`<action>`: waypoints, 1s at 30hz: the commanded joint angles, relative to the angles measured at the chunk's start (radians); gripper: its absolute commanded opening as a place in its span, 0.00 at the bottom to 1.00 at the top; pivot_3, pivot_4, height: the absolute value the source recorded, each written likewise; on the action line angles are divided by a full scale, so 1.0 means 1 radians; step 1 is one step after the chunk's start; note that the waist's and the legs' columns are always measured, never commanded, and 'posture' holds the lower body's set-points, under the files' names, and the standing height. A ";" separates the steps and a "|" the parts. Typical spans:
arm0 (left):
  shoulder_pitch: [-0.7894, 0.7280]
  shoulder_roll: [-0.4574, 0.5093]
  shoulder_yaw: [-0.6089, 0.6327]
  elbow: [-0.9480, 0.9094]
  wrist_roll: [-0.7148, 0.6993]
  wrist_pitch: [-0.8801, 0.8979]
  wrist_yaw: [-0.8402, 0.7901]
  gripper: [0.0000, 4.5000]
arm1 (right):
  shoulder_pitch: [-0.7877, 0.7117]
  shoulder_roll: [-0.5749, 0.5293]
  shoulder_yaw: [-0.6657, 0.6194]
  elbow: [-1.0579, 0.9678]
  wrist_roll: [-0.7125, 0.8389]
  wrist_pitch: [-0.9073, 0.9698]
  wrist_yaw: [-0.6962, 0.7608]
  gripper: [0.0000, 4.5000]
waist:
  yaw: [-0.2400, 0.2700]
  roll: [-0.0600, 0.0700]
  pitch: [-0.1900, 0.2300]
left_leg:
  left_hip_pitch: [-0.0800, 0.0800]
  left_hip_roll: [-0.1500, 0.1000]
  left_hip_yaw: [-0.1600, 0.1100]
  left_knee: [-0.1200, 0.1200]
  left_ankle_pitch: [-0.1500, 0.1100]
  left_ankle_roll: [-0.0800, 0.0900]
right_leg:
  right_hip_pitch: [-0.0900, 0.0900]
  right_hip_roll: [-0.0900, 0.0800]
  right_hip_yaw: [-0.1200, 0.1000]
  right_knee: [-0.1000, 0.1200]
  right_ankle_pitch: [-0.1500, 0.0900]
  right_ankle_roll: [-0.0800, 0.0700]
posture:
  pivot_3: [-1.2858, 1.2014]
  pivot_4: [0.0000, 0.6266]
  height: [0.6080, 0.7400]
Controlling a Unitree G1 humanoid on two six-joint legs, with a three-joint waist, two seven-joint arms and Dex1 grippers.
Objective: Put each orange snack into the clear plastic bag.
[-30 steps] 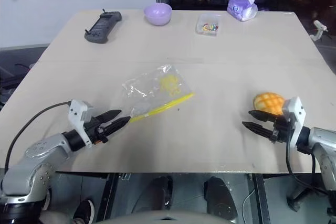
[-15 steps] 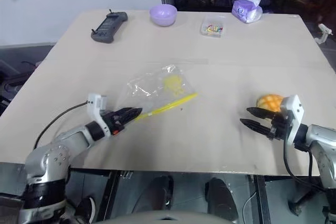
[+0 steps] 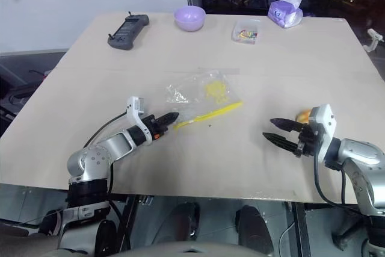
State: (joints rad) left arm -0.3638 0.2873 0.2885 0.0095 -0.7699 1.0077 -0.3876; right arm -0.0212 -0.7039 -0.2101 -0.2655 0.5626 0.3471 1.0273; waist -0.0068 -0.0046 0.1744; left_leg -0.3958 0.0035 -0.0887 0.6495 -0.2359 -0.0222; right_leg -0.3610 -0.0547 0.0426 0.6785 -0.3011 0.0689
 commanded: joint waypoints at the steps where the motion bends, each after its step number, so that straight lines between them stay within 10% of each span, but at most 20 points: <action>1: -0.004 -0.023 0.018 0.024 -0.040 0.055 0.013 0.02 | -0.012 0.002 -0.013 -0.042 0.024 0.001 -0.012 0.52 | -0.003 0.000 0.000 | 0.000 0.000 0.000 0.000 0.000 0.000 | 0.000 0.000 0.000 0.000 0.000 0.000 | 0.52 0.24 1.00; 8: -0.001 -0.070 0.088 -0.007 -0.115 0.117 0.061 0.02 | -0.032 0.017 0.007 -0.029 -0.010 -0.023 -0.041 0.52 | -0.004 0.000 0.000 | 0.000 0.000 0.000 0.000 0.000 0.000 | 0.000 0.000 0.000 0.000 0.000 0.000 | 0.52 0.24 1.00; 17: -0.062 -0.165 0.283 -0.060 -0.615 0.299 0.358 0.02 | -0.246 0.114 0.334 0.242 -0.560 -0.344 -0.307 0.52 | -0.011 -0.005 0.003 | -0.002 0.001 -0.001 0.000 0.000 -0.001 | -0.003 0.000 -0.001 0.000 0.000 0.000 | 0.52 0.24 1.00; 30: 0.057 -0.040 0.059 -0.174 -1.179 0.058 0.722 0.02 | -0.509 0.226 0.446 0.610 -0.811 -0.665 -0.520 0.52 | -0.006 -0.007 0.004 | -0.003 0.001 0.001 0.000 0.003 -0.006 | -0.004 0.000 0.002 0.000 0.000 0.000 | 0.52 0.24 1.00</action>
State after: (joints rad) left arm -0.3094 0.2315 0.3714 -0.1166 -1.8940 1.1004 0.3247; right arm -0.5140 -0.4830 0.2297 0.3401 -0.2505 -0.2833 0.5111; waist -0.0130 -0.0118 0.1785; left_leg -0.3984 0.0042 -0.0875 0.6491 -0.2329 -0.0278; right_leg -0.3651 -0.0548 0.0445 0.6783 -0.3011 0.0687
